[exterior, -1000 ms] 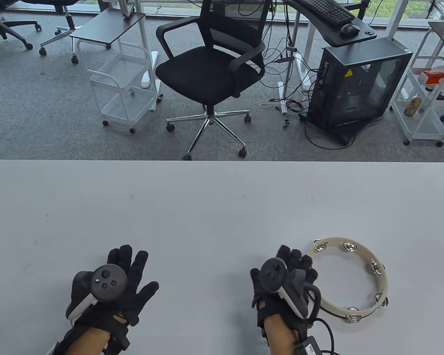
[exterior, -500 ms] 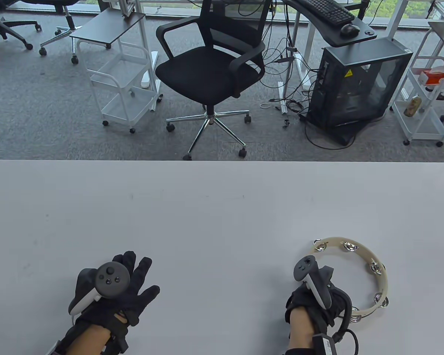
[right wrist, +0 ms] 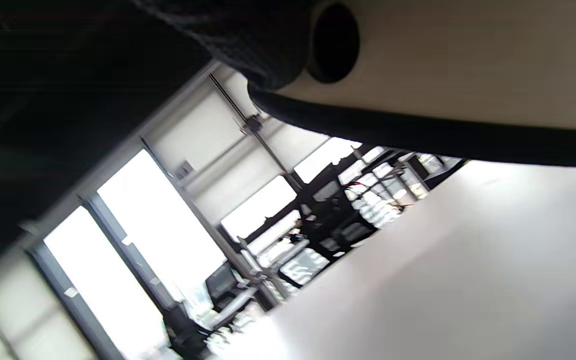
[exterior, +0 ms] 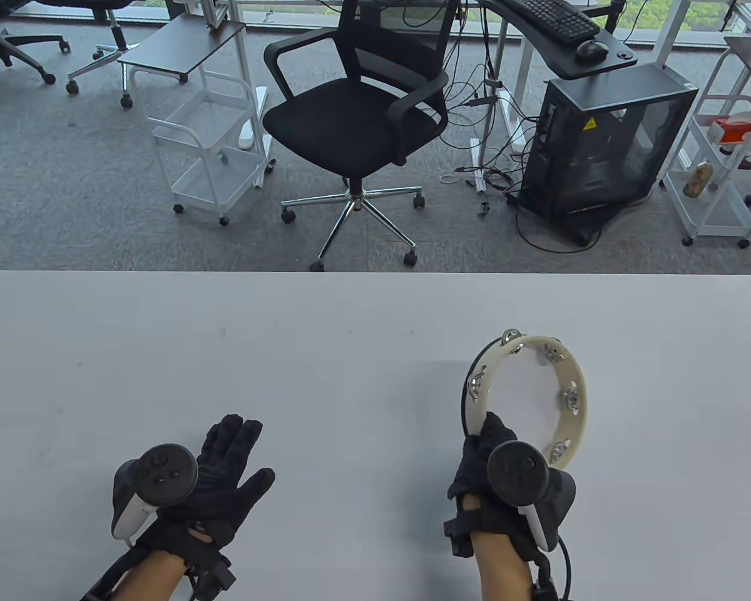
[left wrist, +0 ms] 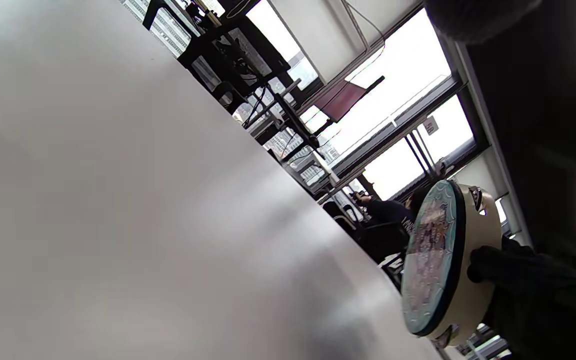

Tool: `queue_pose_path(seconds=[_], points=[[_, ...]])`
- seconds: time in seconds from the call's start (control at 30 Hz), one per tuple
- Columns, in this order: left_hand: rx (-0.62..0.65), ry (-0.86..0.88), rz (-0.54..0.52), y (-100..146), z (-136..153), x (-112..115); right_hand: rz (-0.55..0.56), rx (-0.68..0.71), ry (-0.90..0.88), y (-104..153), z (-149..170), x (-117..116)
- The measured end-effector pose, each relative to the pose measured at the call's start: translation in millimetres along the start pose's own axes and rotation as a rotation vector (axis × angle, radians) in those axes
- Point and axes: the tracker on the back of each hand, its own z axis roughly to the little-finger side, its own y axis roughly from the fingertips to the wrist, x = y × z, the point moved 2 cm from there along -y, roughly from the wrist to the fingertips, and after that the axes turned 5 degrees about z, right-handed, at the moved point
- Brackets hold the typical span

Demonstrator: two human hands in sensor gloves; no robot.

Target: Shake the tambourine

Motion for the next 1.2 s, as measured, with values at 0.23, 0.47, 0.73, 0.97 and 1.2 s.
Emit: queue_pose_path(seconds=[0.23, 0.47, 0.73, 0.97, 1.2], points=[[0.151, 0.251, -0.036, -5, -15, 19, -0.260, 0.000, -0.782, 42, -44, -65], [0.281, 0.606, 0.177, -11, -18, 52, -0.677, 0.161, -0.912, 72, -81, -121], [0.282, 0.532, 0.185, -10, -20, 53, -0.618, 0.178, -0.901, 73, -78, -113], [0.195, 0.667, 0.101, -11, -1, 48, -0.481, 0.167, -0.756, 68, -67, -105], [0.143, 0.694, -0.006, -8, 10, 39, -0.295, 0.107, -0.761, 60, -55, -85]])
